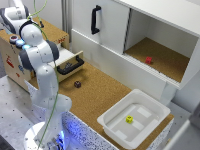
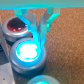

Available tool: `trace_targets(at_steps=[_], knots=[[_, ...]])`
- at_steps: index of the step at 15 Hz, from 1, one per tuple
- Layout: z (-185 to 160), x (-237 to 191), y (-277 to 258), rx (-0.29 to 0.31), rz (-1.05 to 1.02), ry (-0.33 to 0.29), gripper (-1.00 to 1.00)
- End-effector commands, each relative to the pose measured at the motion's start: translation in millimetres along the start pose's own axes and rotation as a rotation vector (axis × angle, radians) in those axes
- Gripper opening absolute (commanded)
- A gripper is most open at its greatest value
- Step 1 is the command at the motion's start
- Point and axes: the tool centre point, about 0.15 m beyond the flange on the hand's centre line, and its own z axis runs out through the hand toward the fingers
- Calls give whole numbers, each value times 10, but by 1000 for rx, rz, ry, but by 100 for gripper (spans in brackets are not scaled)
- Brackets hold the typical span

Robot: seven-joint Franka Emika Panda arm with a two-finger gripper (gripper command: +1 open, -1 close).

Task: Switch off the blue light

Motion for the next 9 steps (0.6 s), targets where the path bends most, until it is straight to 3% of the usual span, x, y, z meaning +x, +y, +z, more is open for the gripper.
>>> trace_targets(at_steps=[1, 9], knots=[[-387, -71, 114, -128, 102, -77, 100], [-411, -696, 531, -173, 356, -45, 100]])
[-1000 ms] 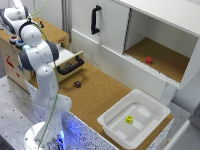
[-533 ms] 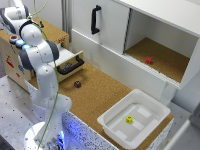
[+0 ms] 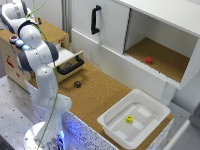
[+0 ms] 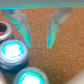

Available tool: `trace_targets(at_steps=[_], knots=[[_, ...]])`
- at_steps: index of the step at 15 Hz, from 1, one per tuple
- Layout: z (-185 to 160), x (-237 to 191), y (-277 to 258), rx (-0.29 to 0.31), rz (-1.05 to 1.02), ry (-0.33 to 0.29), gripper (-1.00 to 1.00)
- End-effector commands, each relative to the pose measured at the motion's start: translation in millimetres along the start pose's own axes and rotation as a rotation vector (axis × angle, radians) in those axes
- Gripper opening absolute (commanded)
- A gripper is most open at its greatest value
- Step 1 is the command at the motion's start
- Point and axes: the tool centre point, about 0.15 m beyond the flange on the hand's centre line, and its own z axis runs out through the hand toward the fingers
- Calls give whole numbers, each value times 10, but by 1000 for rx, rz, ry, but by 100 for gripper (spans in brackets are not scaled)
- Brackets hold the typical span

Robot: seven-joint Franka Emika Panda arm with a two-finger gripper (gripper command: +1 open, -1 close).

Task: Switch off the blue light

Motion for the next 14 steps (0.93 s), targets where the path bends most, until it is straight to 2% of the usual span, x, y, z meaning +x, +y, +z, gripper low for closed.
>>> trace_targets(at_steps=[1, 7, 11, 14], knots=[[-3, -353, 375, -50, 127, 2, 100], [97, -898, 669, -57, 297, 16, 100], [197, -1241, 850, -42, 430, 47, 100], [262, -1559, 1071, -60, 533, 60, 100]])
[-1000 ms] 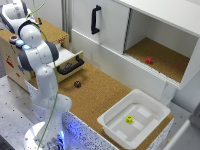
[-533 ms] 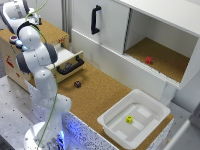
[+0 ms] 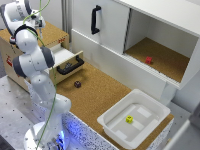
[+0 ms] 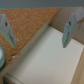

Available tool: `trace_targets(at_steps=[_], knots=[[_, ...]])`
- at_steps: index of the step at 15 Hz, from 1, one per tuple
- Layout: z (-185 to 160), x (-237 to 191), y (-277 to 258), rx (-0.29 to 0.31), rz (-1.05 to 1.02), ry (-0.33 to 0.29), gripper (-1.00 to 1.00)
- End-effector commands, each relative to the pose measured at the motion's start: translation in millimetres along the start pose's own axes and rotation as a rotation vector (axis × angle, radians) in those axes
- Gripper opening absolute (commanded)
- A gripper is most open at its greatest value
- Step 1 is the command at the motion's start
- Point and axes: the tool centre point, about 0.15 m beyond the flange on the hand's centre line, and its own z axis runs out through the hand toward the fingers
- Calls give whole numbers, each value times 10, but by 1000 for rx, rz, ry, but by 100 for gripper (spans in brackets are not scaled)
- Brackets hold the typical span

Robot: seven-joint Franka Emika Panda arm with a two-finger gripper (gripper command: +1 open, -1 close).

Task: Switch off the blue light

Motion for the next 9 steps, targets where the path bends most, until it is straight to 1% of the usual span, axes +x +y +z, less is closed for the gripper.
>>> trace_targets(at_steps=[1, 4, 6, 8, 9], knots=[[392, -521, 627, 113, 155, 130, 100], [598, -730, 1124, 122, 234, 123, 100], [688, -876, 1420, 111, 275, 115, 100], [780, -1028, 1631, 114, 296, 106, 100], [849, -1115, 1697, 125, 299, 97, 100]])
